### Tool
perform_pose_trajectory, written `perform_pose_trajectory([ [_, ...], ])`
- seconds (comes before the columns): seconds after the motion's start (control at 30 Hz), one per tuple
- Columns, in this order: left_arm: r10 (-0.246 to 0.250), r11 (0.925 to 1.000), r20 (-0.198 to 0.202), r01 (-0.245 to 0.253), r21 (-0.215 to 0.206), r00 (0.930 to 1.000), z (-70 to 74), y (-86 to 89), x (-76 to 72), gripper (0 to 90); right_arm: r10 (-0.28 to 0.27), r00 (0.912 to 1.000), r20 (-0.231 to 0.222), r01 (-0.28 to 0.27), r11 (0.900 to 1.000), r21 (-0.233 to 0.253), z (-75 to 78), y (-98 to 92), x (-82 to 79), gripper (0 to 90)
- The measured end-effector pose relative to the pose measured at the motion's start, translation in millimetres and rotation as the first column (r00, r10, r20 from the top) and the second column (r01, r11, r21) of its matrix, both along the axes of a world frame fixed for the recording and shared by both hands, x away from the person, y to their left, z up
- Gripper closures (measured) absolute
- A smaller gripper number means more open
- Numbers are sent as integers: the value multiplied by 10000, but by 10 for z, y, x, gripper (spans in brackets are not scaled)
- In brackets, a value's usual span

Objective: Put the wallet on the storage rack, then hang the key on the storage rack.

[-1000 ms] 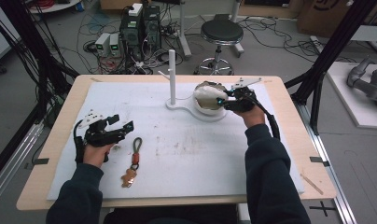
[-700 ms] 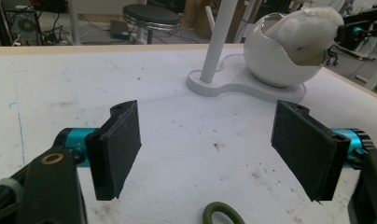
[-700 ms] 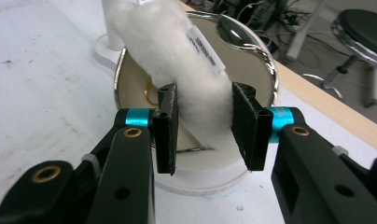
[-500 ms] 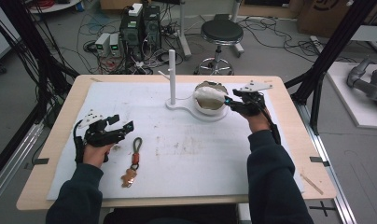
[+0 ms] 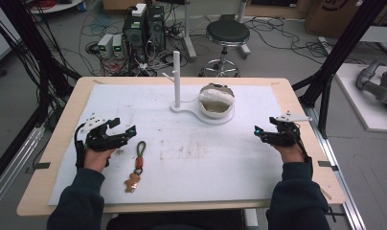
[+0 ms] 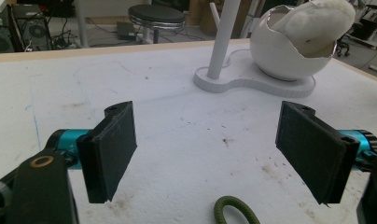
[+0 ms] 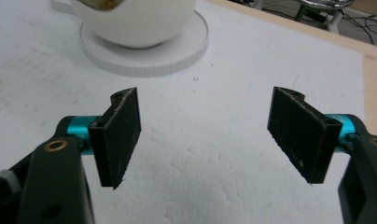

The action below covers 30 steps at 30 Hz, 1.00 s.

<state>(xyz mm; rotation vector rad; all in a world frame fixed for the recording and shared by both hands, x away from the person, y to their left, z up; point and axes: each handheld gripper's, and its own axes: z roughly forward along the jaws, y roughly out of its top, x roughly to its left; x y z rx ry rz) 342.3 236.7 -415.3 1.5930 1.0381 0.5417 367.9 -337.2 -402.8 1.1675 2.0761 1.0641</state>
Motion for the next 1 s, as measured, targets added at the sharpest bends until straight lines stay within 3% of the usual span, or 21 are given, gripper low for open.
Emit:
perform_pose_trajectory([
  [0.1, 98, 9999, -10, -98, -100, 10000, -1, 24, -7, 202, -113, 9995, -290, 114, 9999, 38, -55, -20, 25, 243],
  [0.43, 105, 9998, -66, -106, -174, 9999, -7, 30, -40, 203, -178, 9998, -49, 178, 9998, -105, -29, -3, -11, 239],
  [0.73, 160, 9993, -182, -166, -333, 9997, -19, 63, -33, 203, -238, 9996, -139, 237, 9997, -90, -70, 25, -4, 240],
  [1.0, -103, 9999, -517, 96, -128, 9986, -29, 9, -61, 233, -257, 9994, -221, 258, 9997, 14, -90, 26, -18, 241],
])
